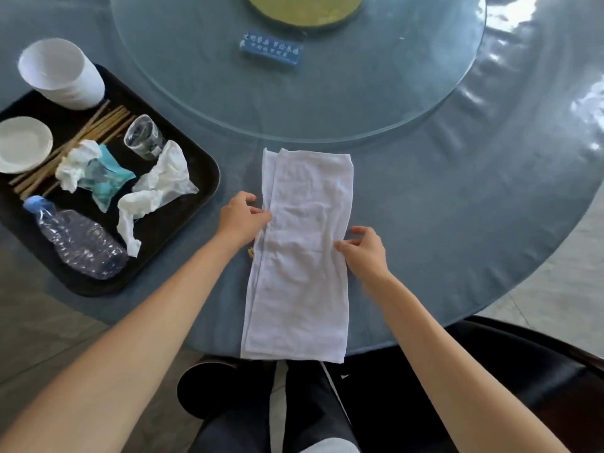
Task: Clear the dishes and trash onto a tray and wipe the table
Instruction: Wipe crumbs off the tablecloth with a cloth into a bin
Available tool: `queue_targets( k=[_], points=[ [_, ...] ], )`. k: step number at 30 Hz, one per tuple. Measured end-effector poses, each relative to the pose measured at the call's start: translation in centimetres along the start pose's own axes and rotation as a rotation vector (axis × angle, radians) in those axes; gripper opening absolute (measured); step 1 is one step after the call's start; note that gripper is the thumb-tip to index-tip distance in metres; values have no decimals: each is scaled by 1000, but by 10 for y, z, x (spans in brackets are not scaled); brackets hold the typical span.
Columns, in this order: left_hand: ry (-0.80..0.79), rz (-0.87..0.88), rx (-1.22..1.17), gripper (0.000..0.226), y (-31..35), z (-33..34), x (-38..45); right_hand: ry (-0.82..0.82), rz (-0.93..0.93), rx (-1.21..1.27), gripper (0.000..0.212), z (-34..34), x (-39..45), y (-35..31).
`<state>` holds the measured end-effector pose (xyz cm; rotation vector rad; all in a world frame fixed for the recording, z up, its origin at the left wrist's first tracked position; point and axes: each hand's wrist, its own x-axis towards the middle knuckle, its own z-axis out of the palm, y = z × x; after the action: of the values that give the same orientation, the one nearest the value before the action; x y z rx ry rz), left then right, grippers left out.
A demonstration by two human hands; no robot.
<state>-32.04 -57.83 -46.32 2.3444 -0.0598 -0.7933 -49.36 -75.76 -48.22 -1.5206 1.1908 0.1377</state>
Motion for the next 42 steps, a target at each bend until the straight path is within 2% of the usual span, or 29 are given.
queue_targets(
  k=[2, 3, 5, 7, 9, 12, 15, 17, 19, 21, 23, 25, 27, 30, 33, 37, 42],
  points=[
    [-26, -38, -60, 64, 1, -4, 1, -77, 4, 1, 16, 2, -4, -7],
    [-45, -58, -118, 65, 1, -5, 1, -118, -11, 8, 11, 2, -9, -12],
    [-93, -91, -230, 56, 1, -8, -1, -182, -12, 60, 24, 2, -22, -22],
    [-130, -81, -251, 34, 1, -11, -4, -197, -15, 89, 39, 2, -34, -31],
    [-155, -68, -258, 17, -1, -14, -7, -223, -48, 84, 34, 3, -44, -39],
    [-147, -57, -306, 20, -3, -17, -12, -289, -109, 98, 30, 2, -54, -47],
    [-144, -47, -313, 24, -7, -21, -23, -337, -166, 124, 36, 1, -63, -56],
    [-139, -63, -290, 40, -11, -25, -31, -363, -213, 144, 43, 0, -71, -63],
    [-133, -102, -308, 58, -16, -31, -40, -367, -254, 137, 45, -2, -77, -67],
    [-224, -124, -423, 59, -19, -38, -48, -361, -288, 140, 32, -7, -83, -71],
    [-451, -136, -599, 52, -21, -45, -54, -345, -299, 140, 17, -11, -87, -72],
    [-694, -63, -742, 45, -23, -52, -62, -326, -303, 130, 14, -17, -91, -72],
    [-815, 30, -778, 47, -22, -57, -68, -316, -302, 158, 14, -23, -96, -73],
    [-847, 110, -805, 52, -22, -62, -76, -291, -282, 242, 13, -35, -105, -75],
    [-921, 116, -869, 57, -25, -70, -84, -269, -268, 307, 12, -43, -111, -72],
    [-923, 80, -941, 58, -16, -81, -94, -256, -204, 417, 26, -47, -116, -68],
    [-864, 176, -807, 49, 0, -89, -103, -187, -195, 398, 21, -56, -124, -70]
  ],
)
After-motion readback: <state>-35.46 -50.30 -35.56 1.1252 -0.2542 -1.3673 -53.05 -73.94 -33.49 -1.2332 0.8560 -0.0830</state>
